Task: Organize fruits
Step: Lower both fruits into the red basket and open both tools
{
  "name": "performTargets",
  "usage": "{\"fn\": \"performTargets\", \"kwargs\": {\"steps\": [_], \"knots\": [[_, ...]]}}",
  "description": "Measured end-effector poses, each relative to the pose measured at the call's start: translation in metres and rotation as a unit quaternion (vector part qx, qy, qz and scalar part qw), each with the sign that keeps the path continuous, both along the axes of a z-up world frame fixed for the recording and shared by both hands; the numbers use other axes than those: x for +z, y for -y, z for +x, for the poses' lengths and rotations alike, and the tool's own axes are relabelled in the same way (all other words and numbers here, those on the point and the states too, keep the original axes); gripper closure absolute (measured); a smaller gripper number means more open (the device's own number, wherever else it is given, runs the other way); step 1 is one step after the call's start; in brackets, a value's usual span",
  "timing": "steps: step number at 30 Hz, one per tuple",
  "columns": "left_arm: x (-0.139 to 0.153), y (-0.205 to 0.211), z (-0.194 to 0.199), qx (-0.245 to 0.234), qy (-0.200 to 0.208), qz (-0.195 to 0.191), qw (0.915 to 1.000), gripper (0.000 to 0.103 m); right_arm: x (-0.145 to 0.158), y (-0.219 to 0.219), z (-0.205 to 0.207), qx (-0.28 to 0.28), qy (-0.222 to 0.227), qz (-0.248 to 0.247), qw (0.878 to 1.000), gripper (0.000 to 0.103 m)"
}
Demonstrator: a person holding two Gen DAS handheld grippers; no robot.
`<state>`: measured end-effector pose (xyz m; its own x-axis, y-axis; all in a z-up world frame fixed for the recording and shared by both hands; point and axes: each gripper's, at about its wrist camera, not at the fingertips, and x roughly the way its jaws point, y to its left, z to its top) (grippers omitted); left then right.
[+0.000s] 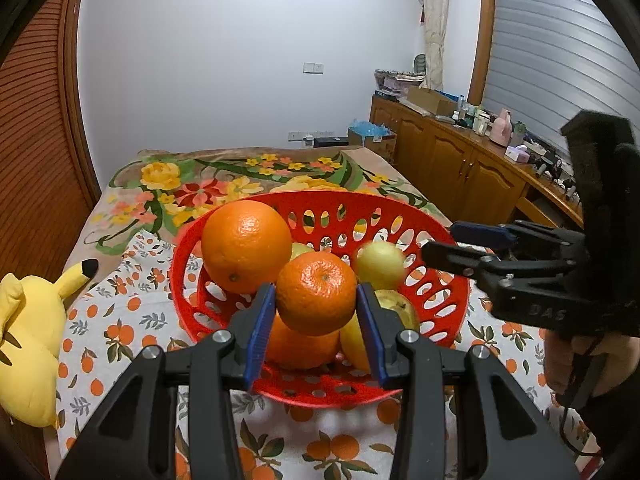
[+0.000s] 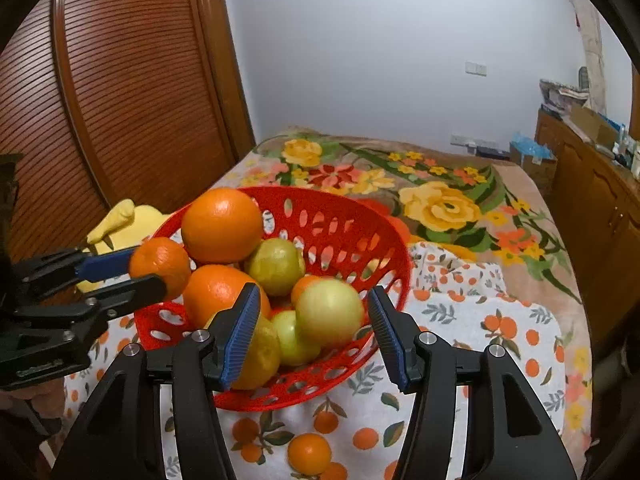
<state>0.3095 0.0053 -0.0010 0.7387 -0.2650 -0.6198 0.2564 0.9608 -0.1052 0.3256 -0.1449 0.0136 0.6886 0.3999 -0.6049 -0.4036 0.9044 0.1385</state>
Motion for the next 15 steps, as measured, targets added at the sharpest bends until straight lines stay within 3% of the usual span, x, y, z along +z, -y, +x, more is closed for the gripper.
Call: {"fn": "performTargets", "kwargs": {"steps": [15], "knots": [[-0.007,0.024,0.035,-0.016,-0.014,0.007,0.9998,0.063,0.005,0.019,-0.009,-0.006,0.017,0.005,1.000,0.046]]}}
